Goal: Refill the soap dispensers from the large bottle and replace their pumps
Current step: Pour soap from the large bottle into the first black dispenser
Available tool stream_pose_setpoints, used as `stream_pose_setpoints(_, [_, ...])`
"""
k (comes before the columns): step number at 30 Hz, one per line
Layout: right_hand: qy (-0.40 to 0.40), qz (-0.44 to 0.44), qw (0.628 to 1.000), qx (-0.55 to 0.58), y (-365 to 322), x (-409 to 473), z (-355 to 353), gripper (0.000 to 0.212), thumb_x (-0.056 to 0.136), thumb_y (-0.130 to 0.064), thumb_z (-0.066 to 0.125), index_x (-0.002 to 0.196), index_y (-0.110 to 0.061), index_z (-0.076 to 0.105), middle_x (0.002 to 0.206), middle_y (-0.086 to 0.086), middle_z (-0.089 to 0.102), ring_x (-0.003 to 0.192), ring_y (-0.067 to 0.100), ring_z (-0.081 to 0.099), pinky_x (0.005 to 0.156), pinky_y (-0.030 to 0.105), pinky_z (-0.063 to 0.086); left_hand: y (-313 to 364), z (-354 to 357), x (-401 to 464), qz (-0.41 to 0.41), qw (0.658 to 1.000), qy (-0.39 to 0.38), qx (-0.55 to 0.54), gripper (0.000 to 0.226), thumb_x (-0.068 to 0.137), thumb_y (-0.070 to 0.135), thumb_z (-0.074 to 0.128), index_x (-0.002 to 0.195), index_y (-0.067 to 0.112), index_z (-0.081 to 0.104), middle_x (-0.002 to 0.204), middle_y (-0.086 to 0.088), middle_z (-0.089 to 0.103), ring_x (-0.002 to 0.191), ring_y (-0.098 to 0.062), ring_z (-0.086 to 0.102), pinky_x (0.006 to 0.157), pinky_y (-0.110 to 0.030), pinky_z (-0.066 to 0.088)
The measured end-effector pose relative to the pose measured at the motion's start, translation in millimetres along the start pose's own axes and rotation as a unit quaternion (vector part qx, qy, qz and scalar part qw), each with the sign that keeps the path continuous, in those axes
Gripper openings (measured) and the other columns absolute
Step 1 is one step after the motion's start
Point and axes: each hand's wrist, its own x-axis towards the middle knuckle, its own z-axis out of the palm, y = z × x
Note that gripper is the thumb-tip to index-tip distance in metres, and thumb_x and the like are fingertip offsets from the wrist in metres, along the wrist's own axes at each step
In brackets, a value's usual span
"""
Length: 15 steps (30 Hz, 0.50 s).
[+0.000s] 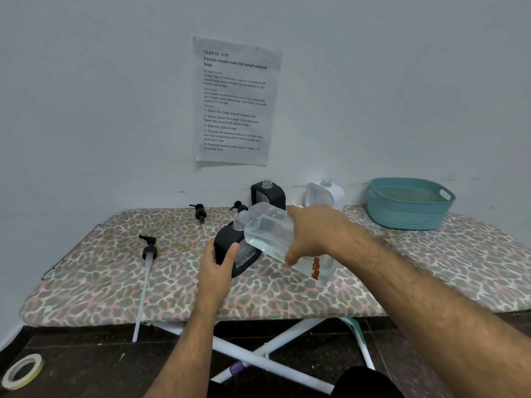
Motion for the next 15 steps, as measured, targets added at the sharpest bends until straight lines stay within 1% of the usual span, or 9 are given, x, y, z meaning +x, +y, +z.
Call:
stream_pose_setpoints(3, [0.000,-0.001,1.000,0.000,-0.1,0.6,0.0,0.093,0.067,-0.057,0.081,0.142,-0.023,0.038,0.119,-0.002,0.061,0.107,0.020,0.058,0.076,0.036,0.050,0.8,0.1,-0.3,0.001,1.000,0.000,0.000,0.042,0.094,0.031,0.061,0.133,0.016,0.051,0.119,0.003,0.064,0.104,-0.006,0.064,0.081,-0.020,0.052])
stream_pose_setpoints(7, [0.001,-0.001,1.000,0.000,-0.5,0.7,-0.4,0.092,0.067,-0.057,0.080,0.142,-0.023,0.038,0.119,-0.002,0.060,0.107,0.020,0.057,0.074,0.035,0.049,0.9,0.1,0.4,-0.001,1.000,-0.002,-0.002,0.041,0.095,0.030,0.060,0.133,0.017,0.051,0.118,0.004,0.064,0.104,-0.005,0.063,0.079,-0.020,0.051])
stream_pose_setpoints(11, [0.002,0.000,1.000,0.002,-0.2,0.5,0.0,0.092,0.068,-0.057,0.080,0.142,-0.023,0.038,0.119,-0.002,0.061,0.105,0.020,0.057,0.072,0.034,0.047,-0.6,-0.1,0.6,-0.003,1.000,-0.001,0.004,0.042,0.095,0.032,0.060,0.132,0.017,0.051,0.120,0.003,0.064,0.107,-0.010,0.063,0.089,-0.030,0.053])
stream_pose_setpoints(15, [0.002,-0.001,1.000,0.004,-0.7,0.5,-0.6,0.091,0.068,-0.057,0.080,0.141,-0.023,0.039,0.118,-0.003,0.060,0.105,0.019,0.057,0.070,0.033,0.045,-1.1,0.2,0.7,-0.002,1.000,-0.001,0.012,0.040,0.094,0.034,0.059,0.130,0.019,0.052,0.119,0.004,0.064,0.108,-0.011,0.063,0.093,-0.034,0.053])
